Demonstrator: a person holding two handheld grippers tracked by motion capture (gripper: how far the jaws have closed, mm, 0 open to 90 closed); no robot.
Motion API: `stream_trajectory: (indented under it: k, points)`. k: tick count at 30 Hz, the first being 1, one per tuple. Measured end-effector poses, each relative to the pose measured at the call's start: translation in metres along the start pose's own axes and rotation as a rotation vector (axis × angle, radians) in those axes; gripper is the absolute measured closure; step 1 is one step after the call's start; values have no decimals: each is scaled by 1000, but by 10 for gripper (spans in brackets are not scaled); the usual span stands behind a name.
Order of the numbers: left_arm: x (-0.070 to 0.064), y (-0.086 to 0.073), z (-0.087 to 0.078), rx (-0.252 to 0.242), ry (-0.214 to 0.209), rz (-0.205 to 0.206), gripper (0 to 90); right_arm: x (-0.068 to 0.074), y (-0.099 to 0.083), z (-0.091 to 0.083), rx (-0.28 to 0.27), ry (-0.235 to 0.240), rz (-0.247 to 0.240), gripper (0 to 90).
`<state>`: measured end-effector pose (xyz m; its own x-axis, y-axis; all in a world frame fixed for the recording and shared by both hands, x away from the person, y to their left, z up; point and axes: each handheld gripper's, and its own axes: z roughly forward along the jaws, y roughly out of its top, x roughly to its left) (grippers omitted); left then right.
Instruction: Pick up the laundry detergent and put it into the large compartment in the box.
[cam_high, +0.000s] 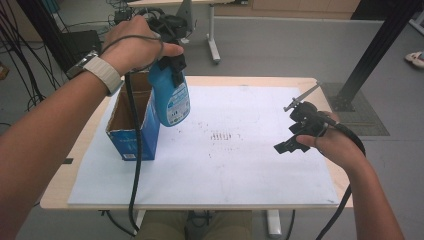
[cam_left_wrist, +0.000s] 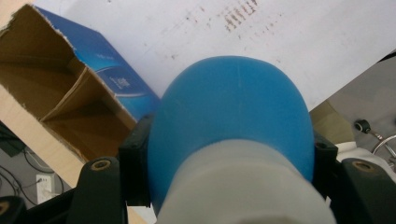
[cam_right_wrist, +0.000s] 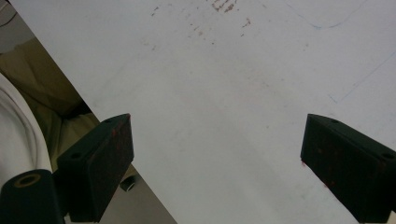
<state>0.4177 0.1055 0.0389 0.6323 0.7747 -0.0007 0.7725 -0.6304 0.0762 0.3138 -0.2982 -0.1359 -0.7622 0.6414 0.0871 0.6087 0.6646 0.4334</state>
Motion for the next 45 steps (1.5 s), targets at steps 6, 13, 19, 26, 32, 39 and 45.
stream_trajectory:
  k: [6,13,19,26,32,39,45]
  points:
    - [9,-5,-6,-4,-3,-53,375,-1,1,-1,1,1,-4,94]
    - [20,-12,-15,-16,0,-125,375,-2,4,1,-2,8,-13,94]
    - [29,-17,-25,-14,8,-176,375,-4,7,3,-3,11,-19,94]
    - [37,-22,-31,-19,6,-226,375,-5,9,3,-4,15,-25,94]
    - [42,-26,-33,-16,10,-279,375,-7,11,5,-5,19,-31,94]
    - [49,-31,-36,-6,10,-337,375,-10,14,7,-5,30,-46,94]
    - [58,-37,-37,-7,6,-395,375,-12,16,8,-6,36,-59,94]
